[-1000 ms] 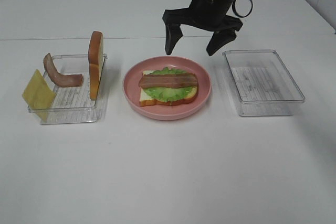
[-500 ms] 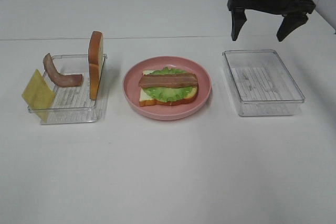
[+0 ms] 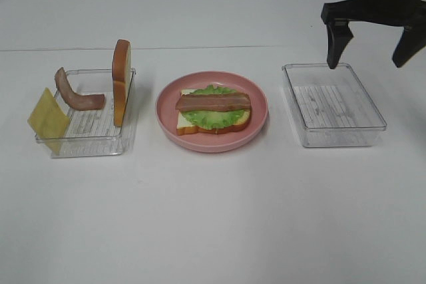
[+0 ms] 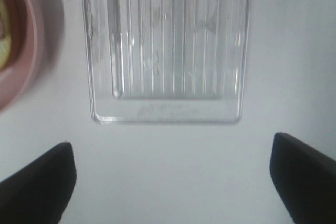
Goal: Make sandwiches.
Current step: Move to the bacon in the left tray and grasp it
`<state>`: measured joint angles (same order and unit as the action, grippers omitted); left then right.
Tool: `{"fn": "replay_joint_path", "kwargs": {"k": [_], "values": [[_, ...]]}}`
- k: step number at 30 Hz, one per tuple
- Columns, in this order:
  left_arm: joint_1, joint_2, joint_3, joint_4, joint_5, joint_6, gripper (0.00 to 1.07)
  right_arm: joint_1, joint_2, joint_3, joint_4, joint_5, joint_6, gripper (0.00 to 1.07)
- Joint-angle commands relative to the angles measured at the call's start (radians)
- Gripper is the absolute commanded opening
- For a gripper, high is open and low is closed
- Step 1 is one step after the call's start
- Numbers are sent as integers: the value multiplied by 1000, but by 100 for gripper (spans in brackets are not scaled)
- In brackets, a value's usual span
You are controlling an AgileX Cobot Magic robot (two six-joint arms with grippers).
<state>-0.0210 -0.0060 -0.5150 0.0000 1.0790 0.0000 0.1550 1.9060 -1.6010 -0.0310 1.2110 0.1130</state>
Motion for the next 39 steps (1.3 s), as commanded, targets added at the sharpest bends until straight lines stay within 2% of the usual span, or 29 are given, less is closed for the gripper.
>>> {"fn": "replay_joint_path", "kwargs": {"k": [1,2,3,4,5,6,7,8,9,11,12,13,14,15,17,18,20,21,22,24,25,27,32,37,39], "values": [[-1,-16,-2,0,-4,0,102,-4,-213,232,-3,14,12,94],[-1,-16,-2,0,-4,0,102,-4,-213,232,-3,14,12,94],[-1,-16,-2,0,-4,0,102,-4,-270,291,-3,-4,22,94],[-1,-16,-2,0,-4,0,102,-4,-378,395,-3,-36,37,94],[-1,-16,-2,0,-4,0,102,-4,-378,395,-3,-36,37,94],[-1,-16,-2,0,-4,0,102,-4,-491,492,-3,-59,47,94],[-1,-16,-2,0,-4,0,102,-4,-491,492,-3,-59,47,94],[-1,-16,-2,0,-4,0,102,-4,-555,542,-3,-69,48,94],[-1,-16,-2,0,-4,0,102,-4,-685,635,-3,-78,48,94],[-1,-16,-2,0,-4,0,102,-4,-738,670,-3,-79,49,94],[-1,-16,-2,0,-4,0,102,-4,-868,749,-3,-79,50,94],[-1,-16,-2,0,-4,0,102,-4,-868,749,-3,-79,50,94],[-1,-16,-2,0,-4,0,102,-4,-982,814,-3,-86,50,94],[-1,-16,-2,0,-4,0,102,-4,-982,814,-3,-86,50,94],[-1,-16,-2,0,-4,0,102,-4,-1148,912,-1,-123,53,94],[-1,-16,-2,0,-4,0,102,-4,-1148,912,-1,-123,53,94],[-1,-16,-2,0,-4,0,102,-4,-1307,978,16,-129,59,94],[-1,-16,-2,0,-4,0,102,-4,-1307,978,16,-129,59,94],[-1,-16,-2,0,-4,0,102,-4,-1393,1008,31,-113,59,94],[-1,-16,-2,0,-4,0,102,-4,-1430,1018,31,-102,59,94],[-1,-16,-2,0,-4,0,102,-4,-1517,1037,31,-77,57,94],[-1,-16,-2,0,-4,0,102,-4,-1560,1045,31,-63,55,94],[-1,-16,-2,0,-4,0,102,-4,-1784,1085,31,-37,18,94],[-1,-16,-2,0,-4,0,102,-4,-1941,1122,31,-63,14,94],[-1,-16,-2,0,-4,0,102,-3,-1941,1136,37,-91,14,94]]}}
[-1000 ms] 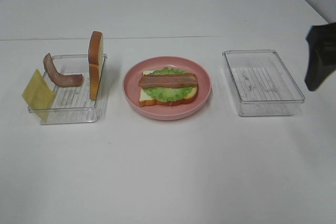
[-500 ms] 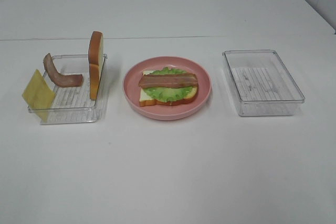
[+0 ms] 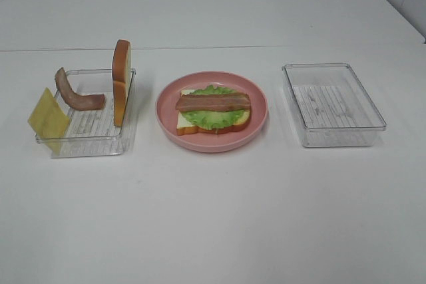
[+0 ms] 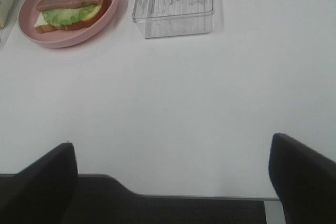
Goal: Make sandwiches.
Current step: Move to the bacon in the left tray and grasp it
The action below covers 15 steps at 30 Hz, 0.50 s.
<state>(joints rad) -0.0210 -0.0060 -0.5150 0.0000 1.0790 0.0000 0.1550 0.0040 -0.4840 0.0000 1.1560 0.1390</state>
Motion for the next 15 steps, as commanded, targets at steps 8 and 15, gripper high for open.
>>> {"fn": "replay_joint_path", "kwargs": {"k": [8,15], "values": [[0,-17,-2,0,-4,-5,102,-2,-28,33,25,-58,-38,94],[0,-17,-2,0,-4,-5,102,-12,-38,32,25,-59,-38,94]]}}
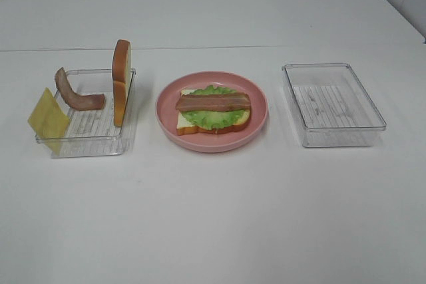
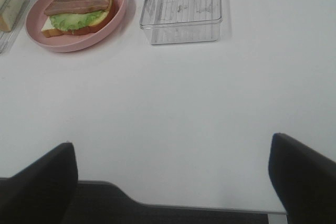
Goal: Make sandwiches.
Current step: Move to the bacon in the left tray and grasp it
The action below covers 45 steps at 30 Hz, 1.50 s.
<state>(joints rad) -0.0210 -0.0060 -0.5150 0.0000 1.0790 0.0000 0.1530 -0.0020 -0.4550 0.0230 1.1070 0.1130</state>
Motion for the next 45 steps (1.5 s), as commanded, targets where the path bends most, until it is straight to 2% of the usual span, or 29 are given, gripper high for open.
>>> {"fn": "replay_joint_path", "kwargs": {"k": [1,3,4,6,10,45], "values": [[0,-17,-2,0,-4,-5,102,-10,-32,3,2,-10,-12,94],[0,-17,-2,0,-4,-5,102,-70,-34,3,4,-10,-11,94],[0,-17,-2,0,-4,-5,102,-70,-34,3,4,-10,-11,94],[0,-17,-2,0,-4,-5,102,-151,-34,3,6,-10,-11,94],[0,-17,-2,0,-4,-5,102,-181,-34,3,6,-10,-11,93],[0,-13,-2,28,-6,-12,102,-176,-34,3,13,-11,-11,93]]}}
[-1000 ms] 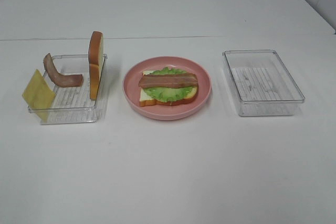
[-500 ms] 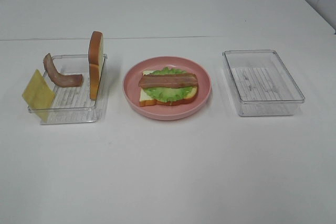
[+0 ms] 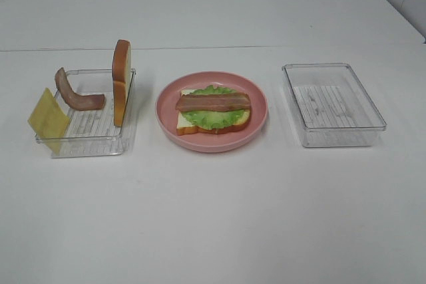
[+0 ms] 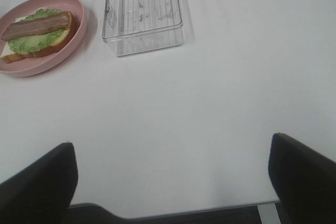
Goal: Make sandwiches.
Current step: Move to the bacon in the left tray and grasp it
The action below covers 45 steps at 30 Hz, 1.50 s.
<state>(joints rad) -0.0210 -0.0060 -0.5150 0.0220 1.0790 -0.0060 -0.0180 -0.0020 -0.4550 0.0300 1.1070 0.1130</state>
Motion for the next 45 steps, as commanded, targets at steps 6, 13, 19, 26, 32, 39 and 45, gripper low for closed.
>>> {"fn": "replay_joint_path", "kwargs": {"k": [6,13,19,26,32,39,45], "values": [[0,92,-57,-32,57,-7,102,-5,-34,3,6,-11,-11,93],[0,333,-226,-37,174,-6,102,-5,-34,3,6,-11,-11,93],[0,656,-363,-11,237,-7,102,-5,-33,3,6,-11,-11,93],[0,992,-497,-10,237,-37,102,-5,-33,3,6,-11,-11,93],[0,1226,-631,-8,237,-80,102,-5,-33,3,6,-11,-11,93],[0,1494,-871,2,237,-51,102,-5,-33,3,6,-11,-10,93],[0,1674,-1046,-22,237,-51,102,-5,-33,3,6,-11,-10,93]]}}
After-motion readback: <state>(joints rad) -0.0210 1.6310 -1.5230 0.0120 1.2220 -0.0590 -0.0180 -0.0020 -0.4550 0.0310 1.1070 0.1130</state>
